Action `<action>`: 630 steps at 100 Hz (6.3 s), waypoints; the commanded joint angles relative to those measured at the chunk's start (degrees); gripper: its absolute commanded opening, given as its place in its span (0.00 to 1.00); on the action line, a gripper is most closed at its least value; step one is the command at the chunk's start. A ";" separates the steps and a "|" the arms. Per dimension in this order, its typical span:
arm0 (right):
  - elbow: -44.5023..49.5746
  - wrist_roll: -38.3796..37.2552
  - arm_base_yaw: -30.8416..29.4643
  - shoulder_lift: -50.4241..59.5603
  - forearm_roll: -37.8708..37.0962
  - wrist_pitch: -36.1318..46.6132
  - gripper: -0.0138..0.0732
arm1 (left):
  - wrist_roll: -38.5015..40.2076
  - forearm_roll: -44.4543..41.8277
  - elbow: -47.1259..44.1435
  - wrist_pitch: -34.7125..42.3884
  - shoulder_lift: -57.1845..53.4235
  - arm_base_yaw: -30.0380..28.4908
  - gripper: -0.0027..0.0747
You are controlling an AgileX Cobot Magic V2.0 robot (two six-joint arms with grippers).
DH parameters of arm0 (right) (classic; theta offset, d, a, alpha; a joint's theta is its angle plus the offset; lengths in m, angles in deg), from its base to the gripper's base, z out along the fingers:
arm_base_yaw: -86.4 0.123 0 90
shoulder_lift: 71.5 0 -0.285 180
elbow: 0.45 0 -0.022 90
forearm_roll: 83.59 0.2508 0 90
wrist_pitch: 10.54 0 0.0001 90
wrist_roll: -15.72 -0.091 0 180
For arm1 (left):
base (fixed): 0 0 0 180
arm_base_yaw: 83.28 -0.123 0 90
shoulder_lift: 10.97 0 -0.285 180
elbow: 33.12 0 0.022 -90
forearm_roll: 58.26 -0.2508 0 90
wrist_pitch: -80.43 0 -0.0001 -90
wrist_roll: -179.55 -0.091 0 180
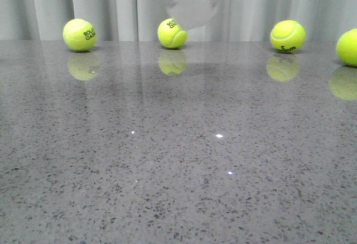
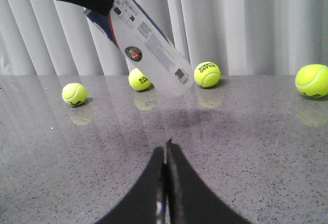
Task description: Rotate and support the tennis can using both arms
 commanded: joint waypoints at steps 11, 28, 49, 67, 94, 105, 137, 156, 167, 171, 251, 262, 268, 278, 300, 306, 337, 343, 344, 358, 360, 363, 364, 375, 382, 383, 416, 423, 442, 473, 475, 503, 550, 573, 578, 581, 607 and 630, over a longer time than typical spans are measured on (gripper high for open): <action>-1.40 0.55 -0.21 -0.79 -0.02 4.92 0.09 | 1.94 -2.50 -3.80 -0.42 -2.52 0.48 0.01; -1.40 0.55 -0.21 -0.79 -0.02 4.92 0.09 | 1.94 -4.06 -7.07 -0.42 -2.52 0.48 0.01; -1.40 0.55 -0.21 -0.79 -0.02 4.92 0.09 | 1.73 -4.06 -7.07 -0.42 -2.41 0.48 0.11; -1.40 0.55 -0.21 -0.79 -0.02 4.92 0.09 | 1.75 -4.91 -6.96 -0.42 -1.11 0.24 0.50; -1.40 0.55 -0.21 -0.79 -0.02 4.92 0.09 | 1.85 -4.93 -2.05 -0.16 2.71 -0.16 0.58; -1.40 0.55 -0.21 -0.79 -0.02 4.92 0.09 | 1.85 -4.93 1.09 -0.16 4.29 -0.26 0.58; -1.40 0.55 -0.21 -0.79 -0.02 4.92 0.09 | 1.92 -4.70 3.40 0.35 5.18 -2.44 0.58; -1.40 0.55 -0.21 -0.79 -0.02 4.92 0.09 | 1.92 -3.05 3.40 1.86 5.07 -2.44 0.58; -1.40 0.55 -0.21 -0.79 -0.02 4.92 0.09 | 1.92 -2.18 3.50 2.71 5.07 -2.44 0.58; -1.40 0.55 -0.21 -0.79 -0.02 4.92 0.09 | 1.92 -2.18 3.96 2.97 5.07 -2.44 0.58; -1.40 0.55 -0.21 -0.79 -0.02 4.92 0.09 | 8.39 -0.02 -6.75 5.00 -12.17 -6.55 0.01; -1.40 0.55 -0.21 -0.79 -0.02 4.92 0.09 | 8.39 0.25 -14.95 8.15 -17.67 -7.13 0.01; -1.40 0.55 -0.21 -0.79 -0.02 4.92 0.09 | 9.19 0.35 -19.33 10.61 -21.27 -7.13 0.01; -1.40 0.55 -0.21 -0.79 -0.02 4.92 0.09 | 9.45 0.35 -27.62 15.18 -27.38 -7.13 0.01; -1.40 0.55 -0.21 -0.79 -0.02 4.92 0.09 | 9.45 0.35 -47.58 27.66 -42.16 -7.13 0.01; -1.40 0.55 -0.21 -0.79 -0.02 4.92 0.09 | 9.45 0.35 -52.22 30.27 -45.76 -7.13 0.01; -1.40 0.55 -0.21 -0.79 -0.02 4.92 0.09 | 9.83 0.48 -71.90 33.17 -65.96 -7.13 0.01; -1.40 0.55 -0.21 -0.79 -0.02 4.92 0.09 | 9.83 -2.95 -73.69 32.90 -69.56 -7.13 0.01; -1.40 0.55 -0.21 -0.79 -0.02 4.92 0.09 | 9.83 -3.66 -74.10 32.90 -69.95 -7.13 0.01; -1.40 0.55 -0.21 -0.79 -0.02 4.92 0.09 | 13.54 -13.27 -77.22 33.00 -77.29 -7.13 0.01; -1.40 0.55 -0.21 -0.79 -0.02 4.92 0.09 | 14.90 -14.19 -77.67 33.00 -78.33 -7.13 0.01; -1.40 0.55 -0.21 -0.79 -0.02 4.92 0.09 | 16.62 -15.90 -78.33 33.00 -80.03 -7.13 0.01; -1.40 0.55 -0.21 -0.79 -0.02 4.92 0.09 | 17.48 -16.31 -78.50 33.00 -80.37 -7.13 0.01; -1.40 0.55 -0.21 -0.79 -0.02 4.92 0.09 | 23.46 -24.32 -81.48 32.90 -85.20 -7.13 0.01; -1.40 0.55 -0.21 -0.79 -0.02 4.92 0.09 | 26.83 -29.46 -83.45 32.90 -87.18 -7.13 0.01; -1.40 0.55 -0.21 -0.79 -0.02 4.92 0.09 | 27.43 -29.92 -83.66 32.90 -87.30 -7.13 0.01; -1.40 0.55 -0.21 -0.79 -0.02 4.92 0.09 | 38.78 -33.83 -98.07 47.35 -88.39 -12.74 0.01; -1.40 0.55 -0.21 -0.79 -0.02 4.92 0.09 | 38.22 -30.40 -102.05 55.47 -88.39 -16.28 0.01; -1.40 0.55 -0.21 -0.79 -0.02 4.92 0.09 | 22.52 -15.59 -111.69 72.25 -89.21 -25.91 0.01; -1.40 0.55 -0.21 -0.79 -0.02 4.92 0.09 | 19.78 -8.96 -121.92 73.58 -99.28 -34.24 0.01; -1.40 0.55 -0.21 -0.79 -0.02 4.92 0.09 | 19.78 -8.96 -122.60 73.71 -99.75 -34.66 0.01; -1.40 0.55 -0.21 -0.79 -0.02 4.92 0.09 | 21.77 -8.52 -123.15 68.55 -101.08 -35.40 0.01; -1.40 0.55 -0.21 -0.79 -0.02 4.92 0.09 | 21.77 -8.39 -123.15 69.34 -101.08 -35.40 0.01; -1.40 0.55 -0.21 -0.79 -0.02 4.92 0.09 | 21.77 -8.39 -123.15 69.34 -101.08 -35.40 0.01; -1.40 0.55 -0.21 -0.79 -0.02 4.92 0.09 | 21.77 -8.39 -123.15 69.34 -101.08 -35.40 0.01; -1.40 0.55 -0.21 -0.79 -0.02 4.92 0.09 | 21.77 -8.39 -123.15 69.34 -101.08 -35.40 0.01; -1.12 0.55 -0.21 -0.80 -0.02 5.40 0.09 | 21.77 -8.39 -123.15 69.34 -101.08 -35.40 0.01; 5.19 0.55 -8.10 -0.80 -7.96 11.37 0.09 | 21.77 -8.39 -123.15 69.34 -101.08 -35.40 0.01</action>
